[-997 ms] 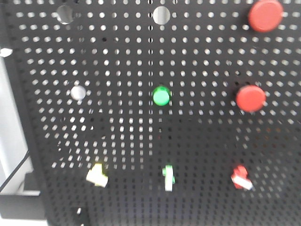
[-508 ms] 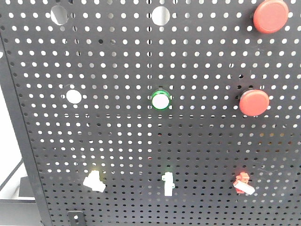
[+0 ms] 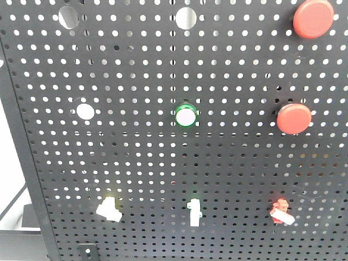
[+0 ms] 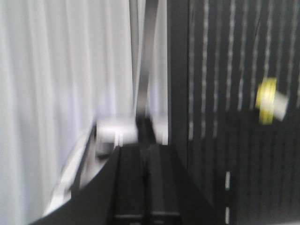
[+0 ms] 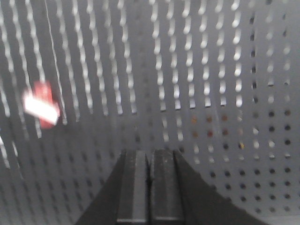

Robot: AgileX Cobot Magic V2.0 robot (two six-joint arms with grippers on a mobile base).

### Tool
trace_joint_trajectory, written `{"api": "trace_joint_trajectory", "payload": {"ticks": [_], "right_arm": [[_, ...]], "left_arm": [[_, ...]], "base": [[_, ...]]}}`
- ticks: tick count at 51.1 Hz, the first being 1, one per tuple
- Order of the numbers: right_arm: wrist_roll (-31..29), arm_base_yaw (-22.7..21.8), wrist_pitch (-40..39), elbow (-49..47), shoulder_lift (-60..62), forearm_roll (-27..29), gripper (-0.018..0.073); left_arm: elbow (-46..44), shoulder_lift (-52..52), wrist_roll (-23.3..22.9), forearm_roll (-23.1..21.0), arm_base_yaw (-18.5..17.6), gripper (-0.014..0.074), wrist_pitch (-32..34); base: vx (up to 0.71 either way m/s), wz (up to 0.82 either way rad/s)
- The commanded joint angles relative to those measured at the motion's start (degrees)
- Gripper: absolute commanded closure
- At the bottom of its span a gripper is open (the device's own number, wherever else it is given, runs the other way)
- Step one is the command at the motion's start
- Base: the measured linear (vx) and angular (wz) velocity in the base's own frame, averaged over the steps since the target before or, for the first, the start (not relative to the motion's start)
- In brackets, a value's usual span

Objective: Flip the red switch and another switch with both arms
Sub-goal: 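Move the left gripper up toward the yellow-and-white switch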

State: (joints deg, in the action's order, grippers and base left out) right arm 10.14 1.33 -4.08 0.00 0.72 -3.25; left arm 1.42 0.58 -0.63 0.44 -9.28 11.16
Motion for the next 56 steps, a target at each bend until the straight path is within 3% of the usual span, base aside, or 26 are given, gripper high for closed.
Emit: {"api": "trace_joint_trajectory", "payload": {"ticks": [1,8,17,25,32,40,44,47,51,56], "right_arm": [[-0.60,-0.20,-1.73,-6.69,0.12,-0.19,0.0566],[-6.03,-0.20,8.51,-20.07,-5.54,-0.61,0.0566],[-18.64,-0.20,20.34,-40.30,-18.74,-0.09,0.0566],[-19.63,-0.20,26.33,-50.29,-27.27,1.57,0.0566],[-19.59,-0.20,26.48,-51.39,-31.15,4.13,0.0566],[-19.59,-0.20,28.28,-51.39,-32.68,6.13,0.0566],[-19.59,-0.20,29.32,-51.39,-32.68,6.13,0.0566],[-19.59,-0.20,29.88,-51.39,-32.68,6.13,0.0566],[-19.59,-0.20,30.36,-51.39,-32.68,6.13,0.0566],[-19.59,-0.20,30.39,-51.39,-32.68,6.13,0.0566]], "left_arm": [[-4.17,0.98,-2.69,-0.44,0.11,0.0594,9.65],[-15.36,-2.38,-4.30,-0.06,0.07,0.0594,-2.01],[-35.76,-15.79,-2.90,-0.09,-0.08,0.0594,-16.62],[-51.90,-29.49,-0.82,-0.44,-0.08,0.0594,-27.59],[-61.44,-36.83,-0.88,-0.09,-0.08,0.0594,-29.15],[-65.50,-38.92,-1.88,-0.44,-0.08,0.0594,-29.67],[-65.45,-38.84,-2.26,-5.35,-0.08,0.0594,-30.91],[-65.39,-39.44,1.32,-9.91,-0.08,0.0594,-33.23],[-65.32,-41.09,12.56,-18.88,-0.08,0.0594,-39.05],[-62.72,-44.24,31.81,-41.88,-0.08,0.0594,-43.33]], "base": [[0.00,0.00],[0.00,0.00],[0.00,0.00],[0.00,0.00],[0.00,0.00],[0.00,0.00],[0.00,0.00],[0.00,0.00],[0.00,0.00],[0.00,0.00]]}}
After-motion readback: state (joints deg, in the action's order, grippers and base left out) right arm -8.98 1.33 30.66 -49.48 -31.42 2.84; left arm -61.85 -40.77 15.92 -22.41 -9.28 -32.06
